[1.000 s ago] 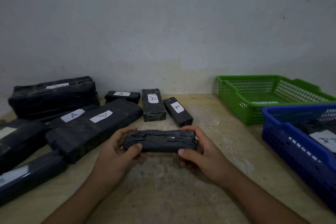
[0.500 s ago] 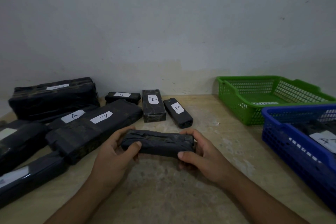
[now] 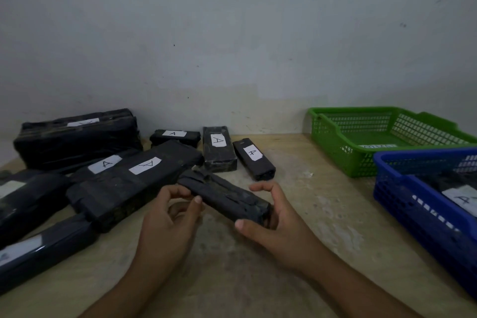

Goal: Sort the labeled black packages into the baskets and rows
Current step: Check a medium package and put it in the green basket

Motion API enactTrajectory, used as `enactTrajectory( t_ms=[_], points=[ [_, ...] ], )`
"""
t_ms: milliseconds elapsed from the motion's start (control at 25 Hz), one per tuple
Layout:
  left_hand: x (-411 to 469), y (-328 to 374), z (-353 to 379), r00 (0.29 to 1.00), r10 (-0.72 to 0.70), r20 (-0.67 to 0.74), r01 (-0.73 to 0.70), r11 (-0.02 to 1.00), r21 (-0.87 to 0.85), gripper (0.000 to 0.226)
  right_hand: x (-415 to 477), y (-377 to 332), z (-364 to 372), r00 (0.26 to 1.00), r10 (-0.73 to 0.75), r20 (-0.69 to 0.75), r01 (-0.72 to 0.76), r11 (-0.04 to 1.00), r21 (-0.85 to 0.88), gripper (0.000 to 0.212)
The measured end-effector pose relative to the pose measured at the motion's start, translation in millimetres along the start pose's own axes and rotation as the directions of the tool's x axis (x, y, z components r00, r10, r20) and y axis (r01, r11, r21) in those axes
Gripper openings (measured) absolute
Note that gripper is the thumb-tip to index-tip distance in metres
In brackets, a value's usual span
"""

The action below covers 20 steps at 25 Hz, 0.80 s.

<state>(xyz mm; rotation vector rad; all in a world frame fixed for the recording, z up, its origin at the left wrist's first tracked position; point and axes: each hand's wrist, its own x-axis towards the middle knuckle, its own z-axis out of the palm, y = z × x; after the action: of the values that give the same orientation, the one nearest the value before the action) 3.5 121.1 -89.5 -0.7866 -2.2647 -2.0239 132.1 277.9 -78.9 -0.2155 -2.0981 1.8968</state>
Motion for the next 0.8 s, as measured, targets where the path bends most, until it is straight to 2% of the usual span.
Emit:
enactTrajectory(
  t_ms=[80,200,280,400,520,600,800],
  points=[
    [-6,2,2,0.995,0.058,0.087,-0.056,0.998,-0.027,0.018,-1,2,3,0.999,-0.027,0.032,0.028,0.999,-0.015,0.062],
    [-16,9,5,0.941,0.135,0.309,-0.139,0.990,-0.009,0.044,-1,3,5,0.996,-0.052,0.069,0.055,0.998,-0.038,0.055],
    [-18,8,6,0.910,0.152,0.386,-0.172,0.985,0.016,0.059,0,1,5,0.997,-0.039,0.073,0.044,0.997,-0.059,0.054],
    [-18,7,5,0.917,0.131,0.376,-0.142,0.990,0.001,0.067,-1,2,8,0.998,-0.015,0.058,0.022,0.992,-0.124,0.054],
    [-19,6,6,0.913,0.216,0.346,-0.256,0.964,0.074,0.064,-2,6,14,0.999,-0.035,0.009,0.036,0.985,-0.171,0.053],
    [-18,6,7,0.914,0.234,0.333,-0.276,0.957,0.086,0.062,-2,5,18,0.998,-0.062,-0.021,0.058,0.987,-0.153,0.051],
    [-16,9,9,0.942,0.189,0.277,-0.183,0.982,-0.050,0.054,-3,5,21,0.999,-0.036,0.019,0.039,0.986,-0.162,0.052]
  ],
)
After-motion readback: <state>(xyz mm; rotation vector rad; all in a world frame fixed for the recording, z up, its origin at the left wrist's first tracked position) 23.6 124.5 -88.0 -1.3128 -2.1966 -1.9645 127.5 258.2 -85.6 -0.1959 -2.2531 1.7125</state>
